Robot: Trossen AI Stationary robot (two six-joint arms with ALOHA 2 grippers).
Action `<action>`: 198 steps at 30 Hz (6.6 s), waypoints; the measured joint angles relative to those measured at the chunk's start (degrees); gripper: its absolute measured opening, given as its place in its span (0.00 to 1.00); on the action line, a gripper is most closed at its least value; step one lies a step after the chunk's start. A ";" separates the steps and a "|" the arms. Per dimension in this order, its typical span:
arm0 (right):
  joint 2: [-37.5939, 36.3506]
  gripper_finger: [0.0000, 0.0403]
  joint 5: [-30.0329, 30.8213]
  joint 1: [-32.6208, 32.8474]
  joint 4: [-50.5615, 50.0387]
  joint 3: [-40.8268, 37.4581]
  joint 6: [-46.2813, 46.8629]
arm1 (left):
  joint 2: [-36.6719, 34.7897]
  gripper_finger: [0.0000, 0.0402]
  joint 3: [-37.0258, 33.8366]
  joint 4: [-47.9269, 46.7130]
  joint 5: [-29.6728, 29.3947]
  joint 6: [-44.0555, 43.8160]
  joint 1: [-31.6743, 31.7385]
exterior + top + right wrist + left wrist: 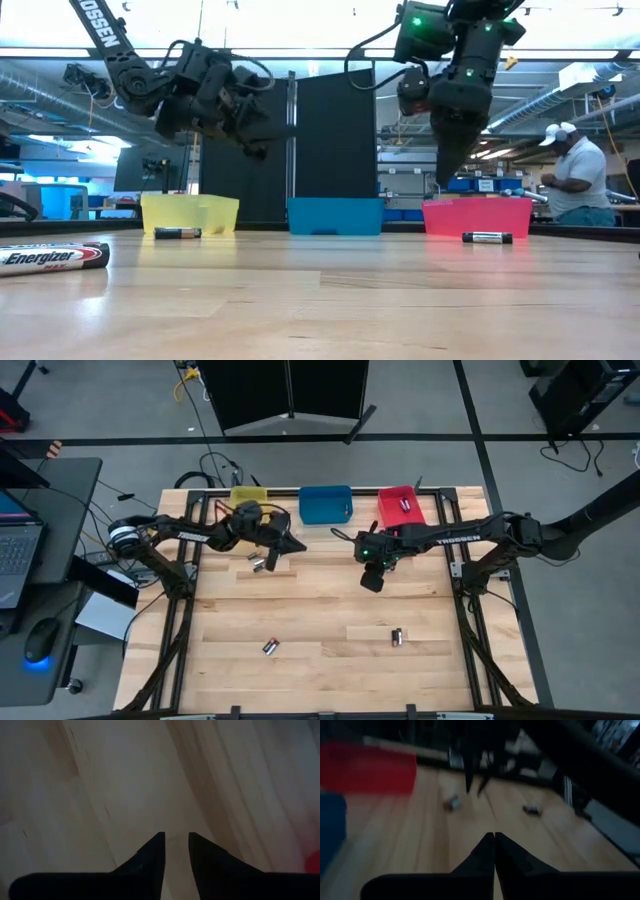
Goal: Sort batteries
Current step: Put the black battery into the yellow bin, then put the silver battery into the pink bin
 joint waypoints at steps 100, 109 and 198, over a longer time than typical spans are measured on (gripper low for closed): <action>0.04 0.06 -0.50 4.81 13.69 -7.80 -3.66 | 2.45 0.11 16.88 -68.12 -43.49 3.00 22.53; 0.04 0.06 -0.44 4.81 13.69 -7.80 -3.66 | 3.68 0.16 17.16 -68.14 -40.04 3.45 22.53; 6.71 0.14 -3.87 -4.83 6.70 0.29 -0.70 | -20.80 0.31 -4.81 -20.27 -37.99 -0.45 -2.19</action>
